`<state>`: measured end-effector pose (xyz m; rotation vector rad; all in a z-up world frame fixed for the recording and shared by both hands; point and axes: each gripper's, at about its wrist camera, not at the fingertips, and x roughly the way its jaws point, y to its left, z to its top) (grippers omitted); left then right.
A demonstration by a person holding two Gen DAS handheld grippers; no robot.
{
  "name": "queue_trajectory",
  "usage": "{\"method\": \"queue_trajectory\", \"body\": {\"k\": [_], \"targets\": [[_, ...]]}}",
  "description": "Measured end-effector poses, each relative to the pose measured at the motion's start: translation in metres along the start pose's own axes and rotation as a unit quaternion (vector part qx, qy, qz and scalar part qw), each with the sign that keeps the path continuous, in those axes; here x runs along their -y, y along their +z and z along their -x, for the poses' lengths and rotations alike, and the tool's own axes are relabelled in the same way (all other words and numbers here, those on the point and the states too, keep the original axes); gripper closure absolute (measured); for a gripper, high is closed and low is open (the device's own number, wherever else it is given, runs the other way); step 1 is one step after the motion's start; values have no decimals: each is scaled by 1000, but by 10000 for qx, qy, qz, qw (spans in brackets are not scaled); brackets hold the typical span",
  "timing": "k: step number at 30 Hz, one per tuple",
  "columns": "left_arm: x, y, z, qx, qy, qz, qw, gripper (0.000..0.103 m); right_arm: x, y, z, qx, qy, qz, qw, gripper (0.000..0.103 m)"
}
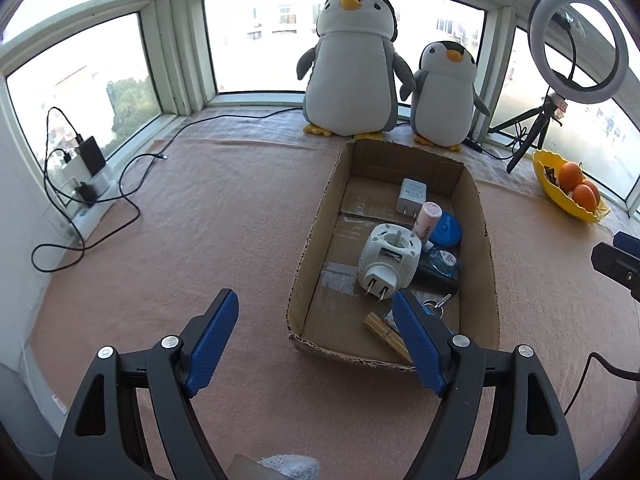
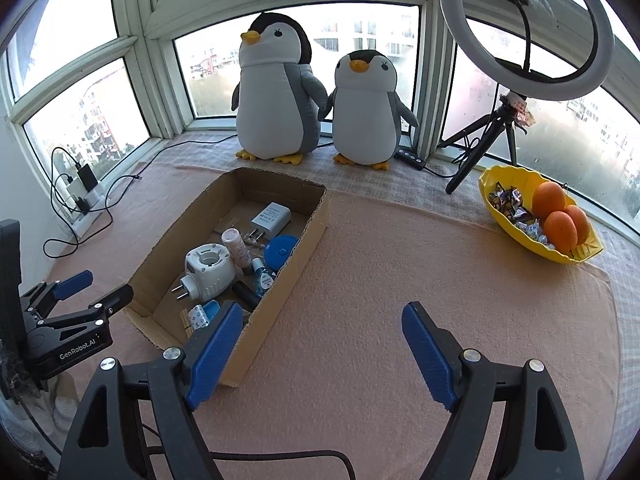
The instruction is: Organize rigid objects
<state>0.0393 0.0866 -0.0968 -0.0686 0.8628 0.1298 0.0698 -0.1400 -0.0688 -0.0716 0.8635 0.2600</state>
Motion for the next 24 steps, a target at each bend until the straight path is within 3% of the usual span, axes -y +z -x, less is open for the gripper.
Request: {"method": "queue_trajectory", "body": {"k": [10,24], "targets": [[13,13,52,419,-184,-65,9989,23,8,-2,41,325,-268,-201,9989,21],[26,13,68,533,-302,-150,9980,23,10,-9,60,520,-373,-237,9977,16]]}}
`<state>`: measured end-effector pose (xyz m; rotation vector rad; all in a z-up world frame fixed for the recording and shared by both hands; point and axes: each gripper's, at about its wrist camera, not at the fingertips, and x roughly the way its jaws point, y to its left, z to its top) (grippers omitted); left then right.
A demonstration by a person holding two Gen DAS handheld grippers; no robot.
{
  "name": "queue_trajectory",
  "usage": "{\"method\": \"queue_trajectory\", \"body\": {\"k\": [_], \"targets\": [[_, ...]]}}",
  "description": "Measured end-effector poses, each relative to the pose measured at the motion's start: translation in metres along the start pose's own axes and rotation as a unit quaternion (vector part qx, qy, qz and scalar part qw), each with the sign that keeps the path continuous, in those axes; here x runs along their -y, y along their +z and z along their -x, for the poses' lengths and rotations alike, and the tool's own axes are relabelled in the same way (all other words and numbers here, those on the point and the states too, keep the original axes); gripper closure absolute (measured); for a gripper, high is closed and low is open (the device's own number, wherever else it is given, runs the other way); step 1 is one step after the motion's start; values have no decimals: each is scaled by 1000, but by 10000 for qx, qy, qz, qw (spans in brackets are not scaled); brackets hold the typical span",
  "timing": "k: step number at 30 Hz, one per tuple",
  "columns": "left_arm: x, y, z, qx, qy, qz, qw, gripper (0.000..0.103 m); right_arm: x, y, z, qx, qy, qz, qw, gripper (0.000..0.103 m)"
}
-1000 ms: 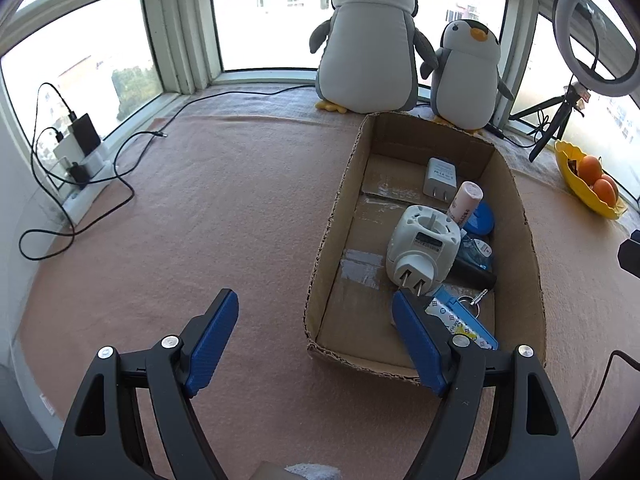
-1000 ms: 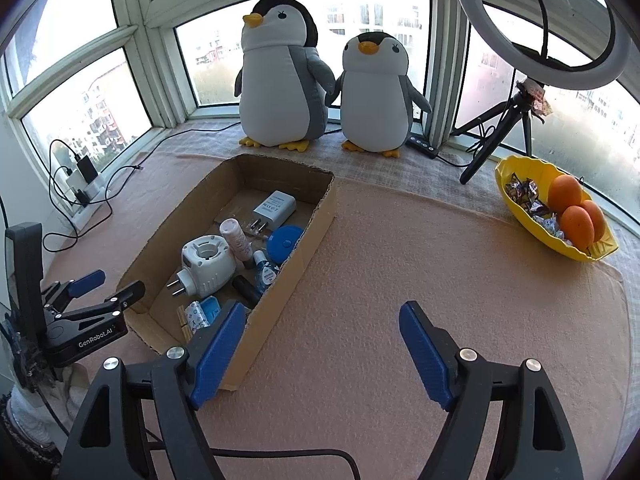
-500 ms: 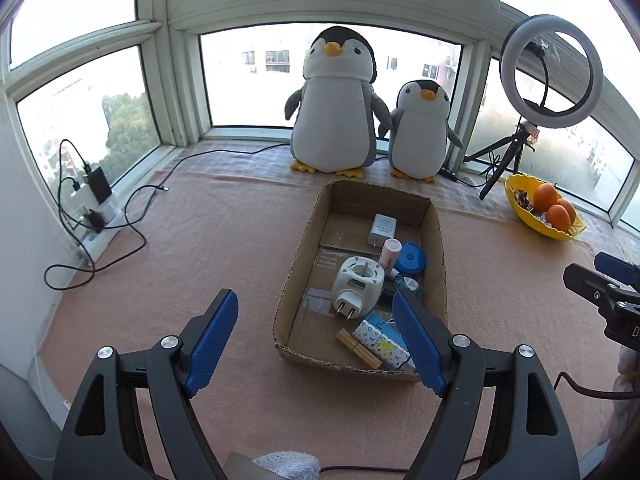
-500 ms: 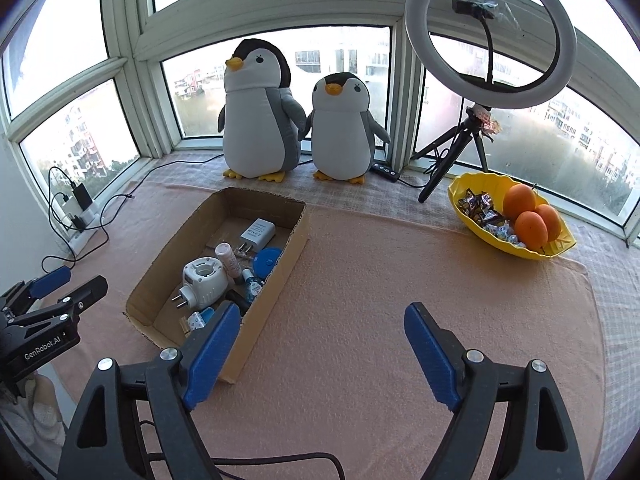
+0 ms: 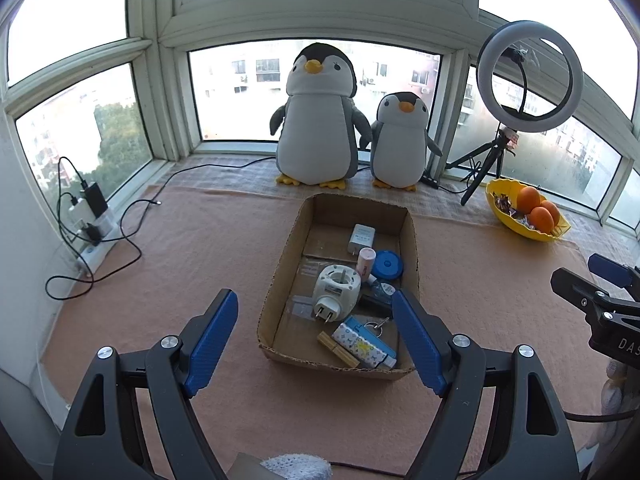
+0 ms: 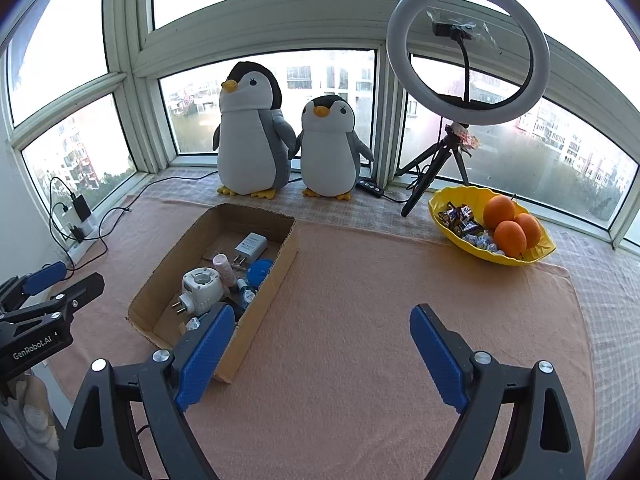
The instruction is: Organize rigid objects
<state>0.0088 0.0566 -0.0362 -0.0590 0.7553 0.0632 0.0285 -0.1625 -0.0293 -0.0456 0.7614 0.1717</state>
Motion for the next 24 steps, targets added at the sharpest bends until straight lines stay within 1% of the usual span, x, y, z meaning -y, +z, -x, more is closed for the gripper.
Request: {"method": "queue_trajectory", "body": {"k": [24], "targets": [[2,0,-4,-95,-98,-19,9999,23,4,-3,-4,-112,-24,-55,9999,16]]}}
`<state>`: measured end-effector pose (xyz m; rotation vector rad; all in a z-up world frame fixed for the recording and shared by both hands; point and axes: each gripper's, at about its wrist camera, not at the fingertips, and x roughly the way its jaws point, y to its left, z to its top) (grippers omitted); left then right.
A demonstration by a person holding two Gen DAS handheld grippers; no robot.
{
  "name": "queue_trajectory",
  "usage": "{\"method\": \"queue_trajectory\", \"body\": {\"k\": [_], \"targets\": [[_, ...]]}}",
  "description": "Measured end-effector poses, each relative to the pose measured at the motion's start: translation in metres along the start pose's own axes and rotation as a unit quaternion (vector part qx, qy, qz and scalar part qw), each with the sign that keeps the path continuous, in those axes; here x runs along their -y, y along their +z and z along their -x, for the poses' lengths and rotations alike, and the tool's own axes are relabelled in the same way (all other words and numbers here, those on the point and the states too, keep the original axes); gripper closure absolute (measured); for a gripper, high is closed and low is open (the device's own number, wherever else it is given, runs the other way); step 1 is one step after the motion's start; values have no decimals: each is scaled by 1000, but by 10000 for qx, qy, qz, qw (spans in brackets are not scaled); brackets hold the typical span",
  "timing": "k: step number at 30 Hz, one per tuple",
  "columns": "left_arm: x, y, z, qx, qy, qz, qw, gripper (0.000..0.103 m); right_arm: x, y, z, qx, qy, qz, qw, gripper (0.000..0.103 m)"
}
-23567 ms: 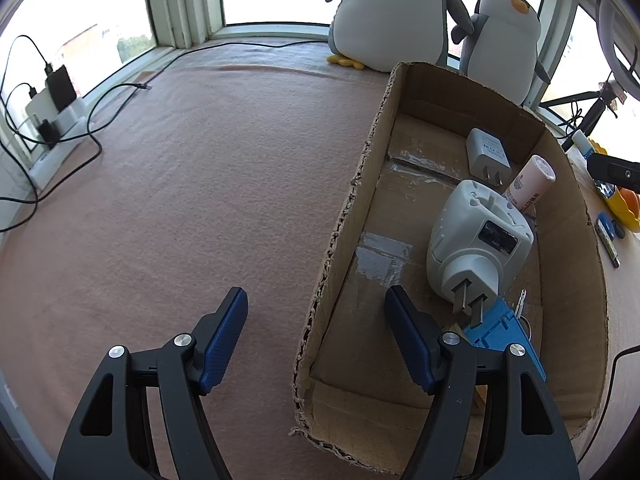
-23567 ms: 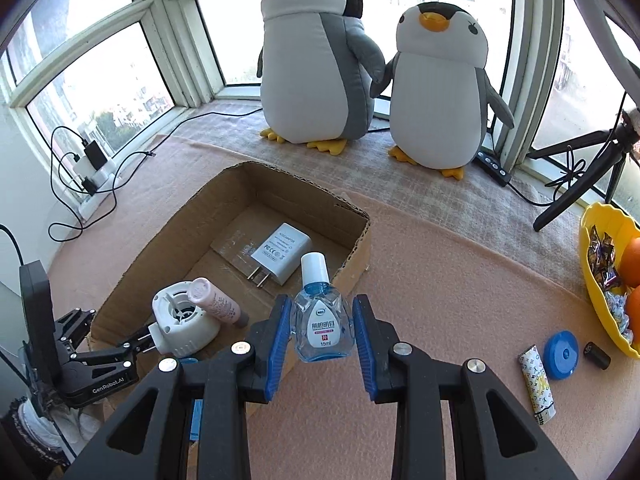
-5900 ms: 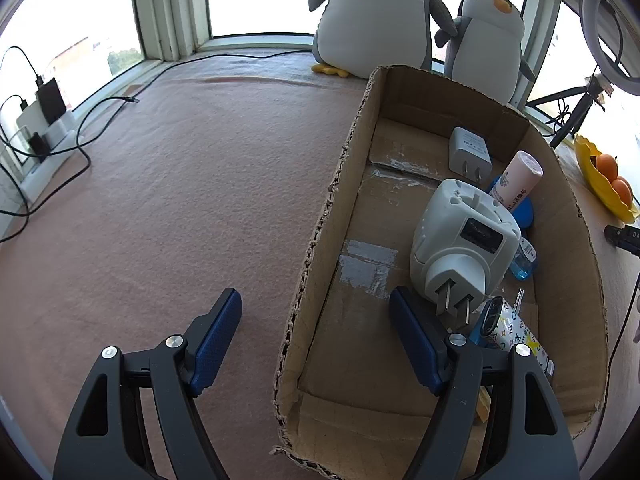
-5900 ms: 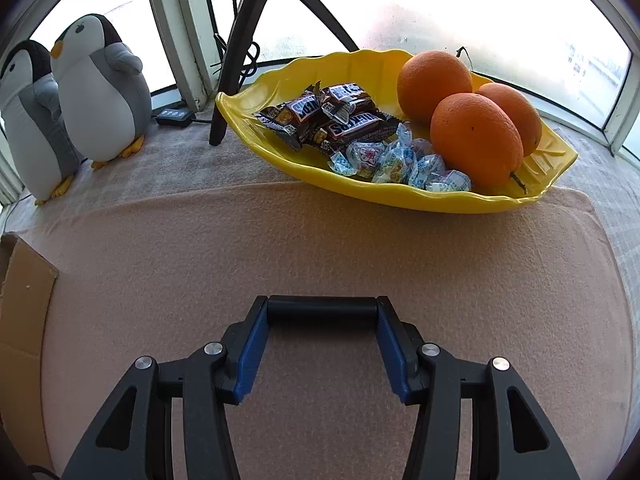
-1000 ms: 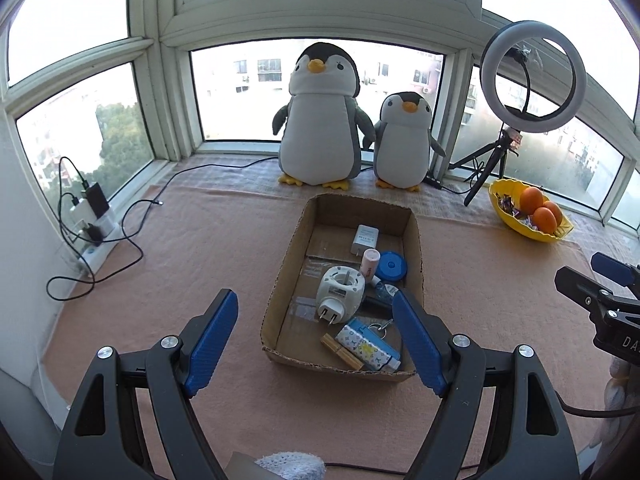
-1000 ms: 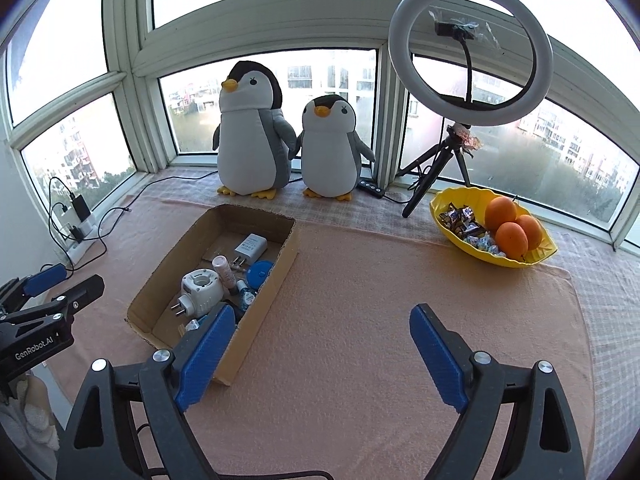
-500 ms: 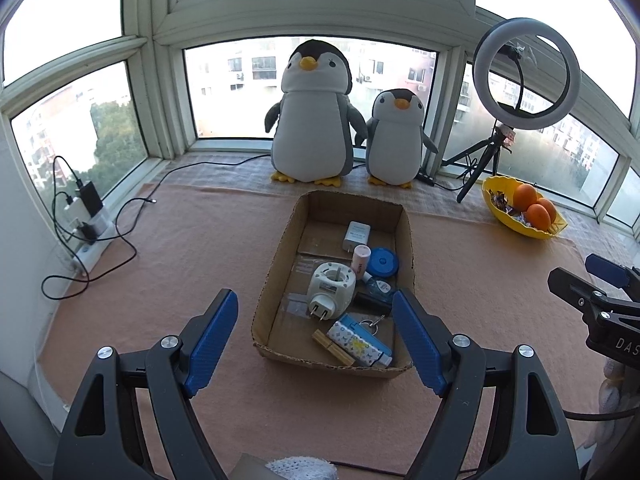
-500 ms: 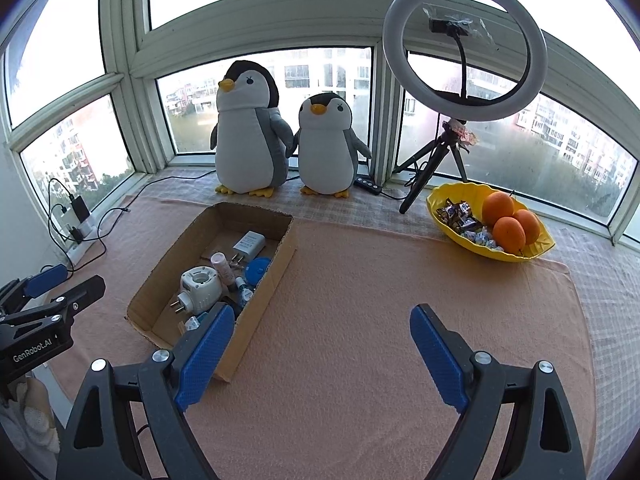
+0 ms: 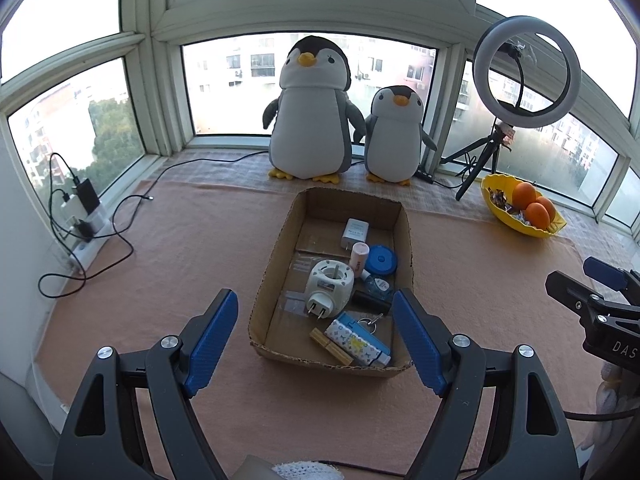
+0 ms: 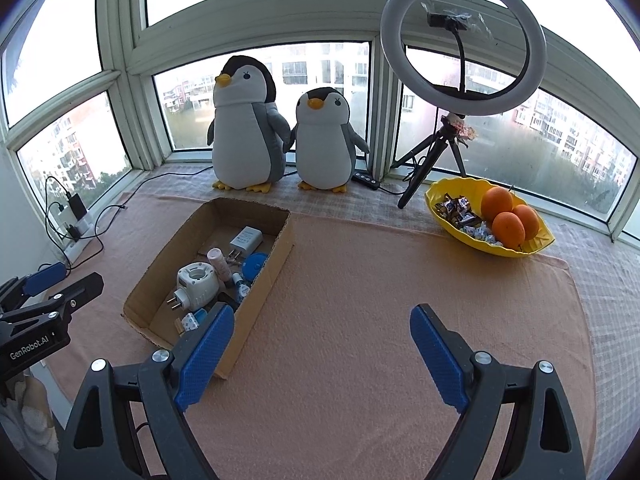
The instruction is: Organize rigid objects
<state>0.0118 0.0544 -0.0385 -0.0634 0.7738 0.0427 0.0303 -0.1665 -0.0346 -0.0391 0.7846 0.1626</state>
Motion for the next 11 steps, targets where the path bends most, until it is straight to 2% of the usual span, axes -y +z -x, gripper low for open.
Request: {"method": "queue_trajectory", "body": {"k": [11], "targets": [[1,-1,-1,-24,7,3,10000,23,-2,-2,-4,-66,6,13,10000,16]]}}
